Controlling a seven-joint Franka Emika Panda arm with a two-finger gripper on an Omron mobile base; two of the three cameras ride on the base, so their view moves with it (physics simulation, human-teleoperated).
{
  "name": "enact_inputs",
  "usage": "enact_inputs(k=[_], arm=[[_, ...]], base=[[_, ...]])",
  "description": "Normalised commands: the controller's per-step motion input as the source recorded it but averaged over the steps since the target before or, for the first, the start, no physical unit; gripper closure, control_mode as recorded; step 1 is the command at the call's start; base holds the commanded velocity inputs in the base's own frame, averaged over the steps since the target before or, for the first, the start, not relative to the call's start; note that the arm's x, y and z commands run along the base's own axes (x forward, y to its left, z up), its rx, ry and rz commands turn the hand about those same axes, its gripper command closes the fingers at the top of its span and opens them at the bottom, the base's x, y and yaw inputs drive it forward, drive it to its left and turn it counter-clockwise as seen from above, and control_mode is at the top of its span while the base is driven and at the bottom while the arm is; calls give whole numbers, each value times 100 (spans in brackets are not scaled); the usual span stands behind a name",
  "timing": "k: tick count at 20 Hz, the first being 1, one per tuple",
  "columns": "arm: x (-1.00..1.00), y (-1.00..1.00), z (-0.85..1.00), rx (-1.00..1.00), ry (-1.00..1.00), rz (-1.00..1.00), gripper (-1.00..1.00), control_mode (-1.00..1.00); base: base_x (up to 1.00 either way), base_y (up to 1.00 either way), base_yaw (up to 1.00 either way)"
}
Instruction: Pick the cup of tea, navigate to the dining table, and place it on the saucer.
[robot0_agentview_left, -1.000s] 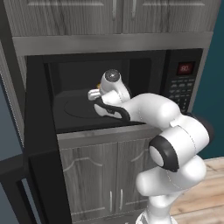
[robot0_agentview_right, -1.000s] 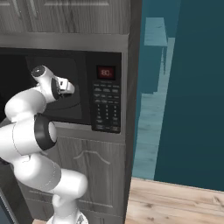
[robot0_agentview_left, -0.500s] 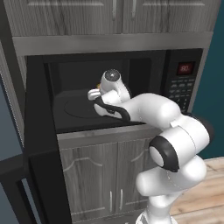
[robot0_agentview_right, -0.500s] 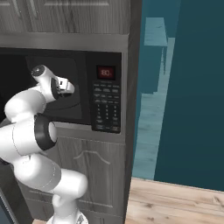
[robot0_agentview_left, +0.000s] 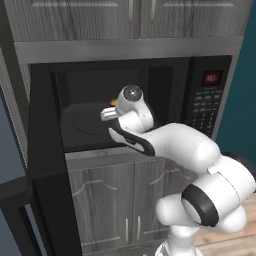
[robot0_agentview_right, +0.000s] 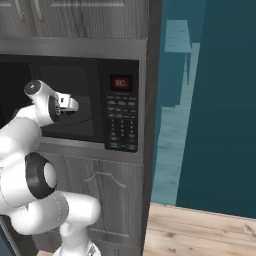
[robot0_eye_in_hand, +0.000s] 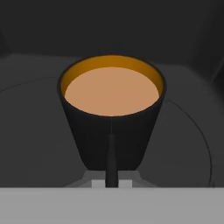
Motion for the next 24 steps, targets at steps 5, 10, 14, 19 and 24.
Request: enact_inputs(k=[5, 10, 14, 19, 24], arm=[[-61, -3, 31, 3, 0, 1, 100, -100], [-63, -2, 23, 1, 0, 1, 100, -100], [-64, -10, 35, 1, -1, 2, 100, -100], [-48, 0, 31, 0, 0, 0, 100, -100], [-44, 0, 29, 0, 0, 0, 100, -100]], base=[[0, 0, 0], [0, 0, 0], [0, 0, 0], [0, 0, 0], [0, 0, 0]])
